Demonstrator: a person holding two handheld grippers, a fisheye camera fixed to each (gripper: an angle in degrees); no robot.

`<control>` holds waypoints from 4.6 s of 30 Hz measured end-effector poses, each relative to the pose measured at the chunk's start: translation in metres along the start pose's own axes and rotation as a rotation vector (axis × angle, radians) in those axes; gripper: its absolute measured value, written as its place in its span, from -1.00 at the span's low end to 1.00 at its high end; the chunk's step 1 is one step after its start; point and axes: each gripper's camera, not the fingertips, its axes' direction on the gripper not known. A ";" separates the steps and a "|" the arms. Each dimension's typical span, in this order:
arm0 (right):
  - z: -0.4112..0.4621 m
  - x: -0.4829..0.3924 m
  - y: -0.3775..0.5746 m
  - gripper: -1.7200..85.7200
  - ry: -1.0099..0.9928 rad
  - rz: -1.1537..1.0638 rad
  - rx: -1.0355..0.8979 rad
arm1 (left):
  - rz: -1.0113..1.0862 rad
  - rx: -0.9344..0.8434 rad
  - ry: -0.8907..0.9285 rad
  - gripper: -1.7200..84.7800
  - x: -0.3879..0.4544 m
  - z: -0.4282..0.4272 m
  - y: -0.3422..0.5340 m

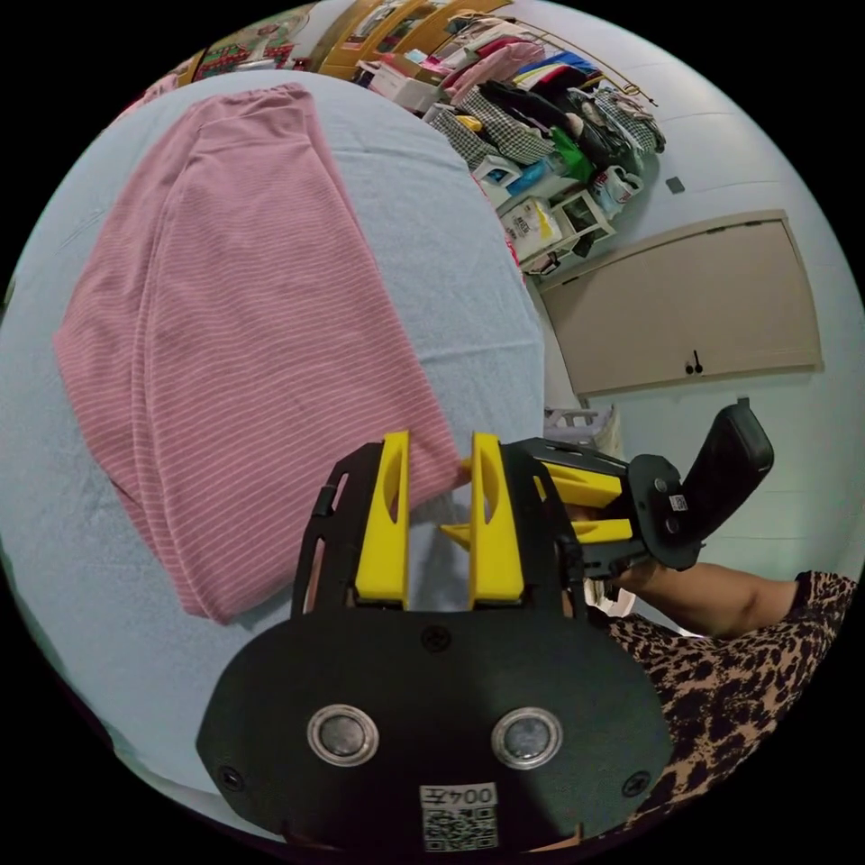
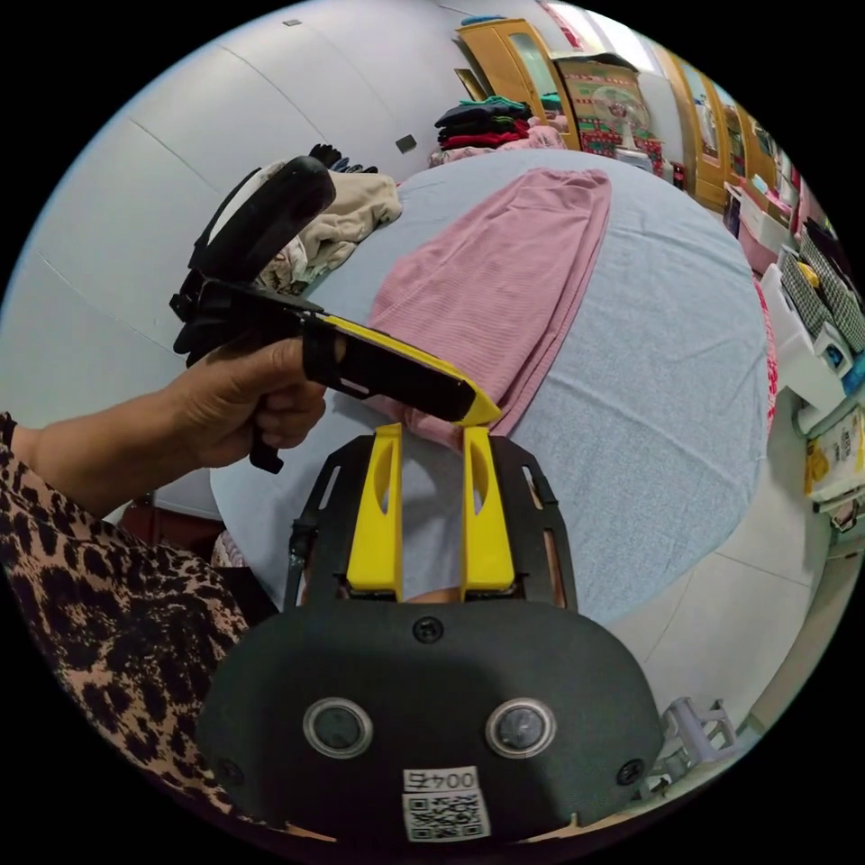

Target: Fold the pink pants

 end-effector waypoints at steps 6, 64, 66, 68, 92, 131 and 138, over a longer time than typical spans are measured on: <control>0.003 0.000 -0.002 -0.71 0.091 -0.098 -0.008 | -0.011 0.023 -0.050 -0.80 0.000 0.001 0.003; -0.026 0.141 -0.113 -0.93 -0.368 0.397 -0.241 | 0.055 0.207 -0.396 -0.91 -0.067 -0.121 0.234; -0.029 0.133 -0.117 -0.95 -0.340 0.388 -0.251 | 0.047 0.210 -0.378 -0.92 -0.069 -0.126 0.237; -0.039 0.121 -0.126 -0.97 -0.269 0.361 -0.274 | 0.045 0.216 -0.348 -0.94 -0.071 -0.138 0.239; -0.111 0.012 -0.169 -0.76 -0.093 0.189 -0.229 | 0.072 0.220 -0.332 -0.80 -0.103 -0.181 0.260; -0.100 -0.141 -0.339 -0.86 0.124 0.026 -0.575 | 0.005 0.224 -0.097 -0.90 -0.197 -0.196 0.204; -0.102 -0.158 -0.355 -0.87 0.169 -0.022 -0.614 | 0.000 0.290 -0.123 -0.87 -0.203 -0.232 0.176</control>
